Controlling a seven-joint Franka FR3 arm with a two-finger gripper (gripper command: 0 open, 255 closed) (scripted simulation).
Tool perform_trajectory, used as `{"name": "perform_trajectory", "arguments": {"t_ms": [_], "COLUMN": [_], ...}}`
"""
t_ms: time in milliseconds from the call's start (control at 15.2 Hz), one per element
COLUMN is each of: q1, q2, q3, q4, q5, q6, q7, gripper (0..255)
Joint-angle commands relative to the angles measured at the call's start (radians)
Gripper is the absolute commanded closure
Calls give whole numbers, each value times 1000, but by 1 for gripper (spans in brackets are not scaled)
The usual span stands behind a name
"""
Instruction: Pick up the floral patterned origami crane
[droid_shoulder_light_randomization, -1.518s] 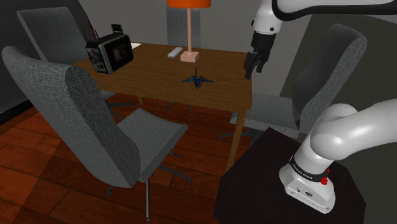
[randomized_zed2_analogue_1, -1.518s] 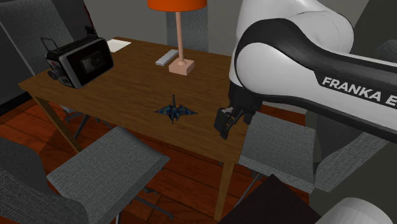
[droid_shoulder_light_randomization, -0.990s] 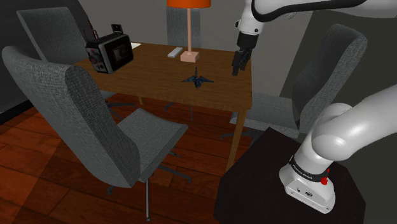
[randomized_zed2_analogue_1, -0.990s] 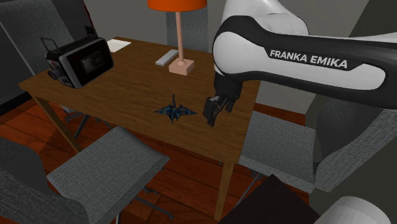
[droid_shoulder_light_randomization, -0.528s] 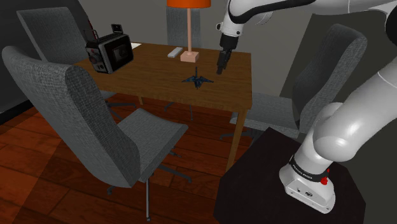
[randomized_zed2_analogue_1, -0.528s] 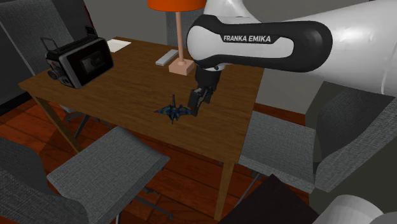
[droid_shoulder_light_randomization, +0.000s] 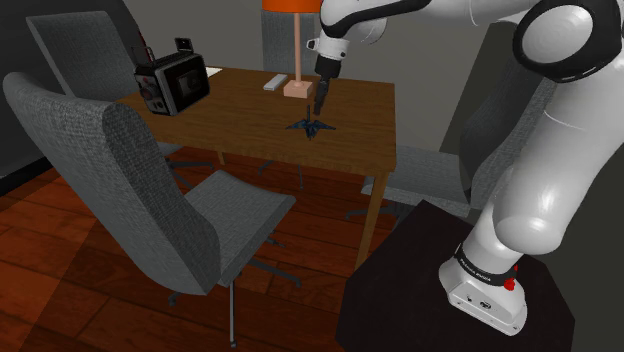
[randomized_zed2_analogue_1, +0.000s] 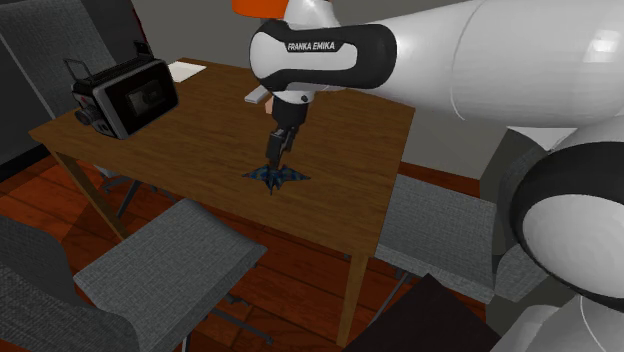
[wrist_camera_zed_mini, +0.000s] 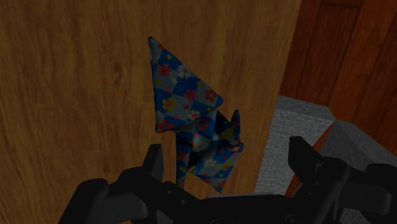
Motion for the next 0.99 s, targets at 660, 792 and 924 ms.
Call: {"name": "perform_trajectory", "arguments": {"t_ms": [660,792,924], "q1": [2,2,2], "q2": [89,88,88], "q3": [10,10,10], "q4": [4,3,2], "q5": [48,48,48], "q6": [77,77,78], "q7": [-85,-85,-86], "gripper": [255,255,255]}}
